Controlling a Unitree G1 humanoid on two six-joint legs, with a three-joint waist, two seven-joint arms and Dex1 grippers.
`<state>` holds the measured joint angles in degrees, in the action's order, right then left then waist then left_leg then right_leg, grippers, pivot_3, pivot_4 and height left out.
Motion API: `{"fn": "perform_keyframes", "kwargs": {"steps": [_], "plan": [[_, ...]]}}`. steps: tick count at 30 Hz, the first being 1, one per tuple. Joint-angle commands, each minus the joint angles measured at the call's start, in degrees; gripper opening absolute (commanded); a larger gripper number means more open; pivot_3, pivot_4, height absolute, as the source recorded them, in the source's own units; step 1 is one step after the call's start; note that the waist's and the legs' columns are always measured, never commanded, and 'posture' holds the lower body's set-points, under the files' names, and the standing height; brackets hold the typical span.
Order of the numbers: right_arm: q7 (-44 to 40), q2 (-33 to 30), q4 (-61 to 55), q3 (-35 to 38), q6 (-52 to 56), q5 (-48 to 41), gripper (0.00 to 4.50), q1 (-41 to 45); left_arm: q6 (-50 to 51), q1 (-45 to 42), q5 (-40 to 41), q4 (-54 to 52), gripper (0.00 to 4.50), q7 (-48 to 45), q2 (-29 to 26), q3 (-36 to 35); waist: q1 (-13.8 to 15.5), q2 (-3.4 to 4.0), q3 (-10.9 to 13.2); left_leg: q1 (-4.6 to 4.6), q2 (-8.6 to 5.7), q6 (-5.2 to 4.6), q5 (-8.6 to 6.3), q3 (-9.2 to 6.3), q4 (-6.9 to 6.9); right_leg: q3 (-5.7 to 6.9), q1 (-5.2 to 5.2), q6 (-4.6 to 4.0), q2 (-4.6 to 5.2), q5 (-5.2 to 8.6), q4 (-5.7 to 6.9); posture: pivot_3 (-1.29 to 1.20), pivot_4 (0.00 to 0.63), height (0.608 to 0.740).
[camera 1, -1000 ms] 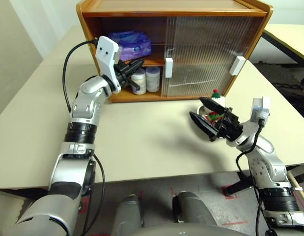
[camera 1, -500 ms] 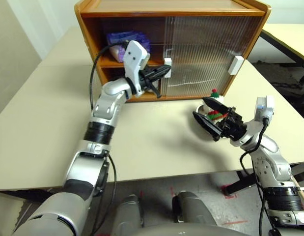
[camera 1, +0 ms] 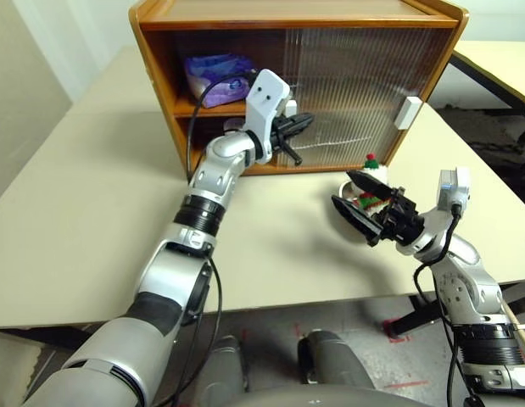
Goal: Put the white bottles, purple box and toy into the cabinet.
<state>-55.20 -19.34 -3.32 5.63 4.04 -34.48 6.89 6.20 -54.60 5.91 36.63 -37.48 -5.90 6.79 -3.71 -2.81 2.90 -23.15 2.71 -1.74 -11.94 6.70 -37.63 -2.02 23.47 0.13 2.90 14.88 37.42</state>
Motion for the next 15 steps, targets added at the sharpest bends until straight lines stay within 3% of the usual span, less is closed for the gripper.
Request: {"fn": "perform_keyframes", "kwargs": {"steps": [1,7,15], "plan": [[0.15,0.05,-0.90,0.36,0.01,-0.36,4.50,-0.56,0.08,-2.02,-3.26,2.18,0.02,2.61,0.42,1.49,-0.07,0.00,0.00,0.00,-0.01,0.00,0.00,0.01,0.00,-0.01,0.00,0.00,0.01,0.00,0.00,-0.06,0.000,0.740],[0.65,1.13,-0.61,-0.21,-0.41,0.07,4.50,-0.39,1.47,-2.95,-8.75,3.19,0.02,11.68,-0.11,2.14,-0.19,0.00,0.00,0.01,0.00,0.00,0.00,-0.02,0.00,-0.01,0.01,0.01,0.00,0.00,0.00,-0.06,0.000,0.740],[0.38,1.59,-0.51,-0.49,-0.65,0.43,4.50,-0.61,6.13,0.04,-9.27,-3.46,0.02,15.03,-1.17,0.91,-1.16,0.01,0.00,0.04,0.02,0.01,-0.01,-0.03,0.01,-0.01,0.01,0.04,-0.01,-0.09,0.01,-0.06,0.000,0.740]]}}
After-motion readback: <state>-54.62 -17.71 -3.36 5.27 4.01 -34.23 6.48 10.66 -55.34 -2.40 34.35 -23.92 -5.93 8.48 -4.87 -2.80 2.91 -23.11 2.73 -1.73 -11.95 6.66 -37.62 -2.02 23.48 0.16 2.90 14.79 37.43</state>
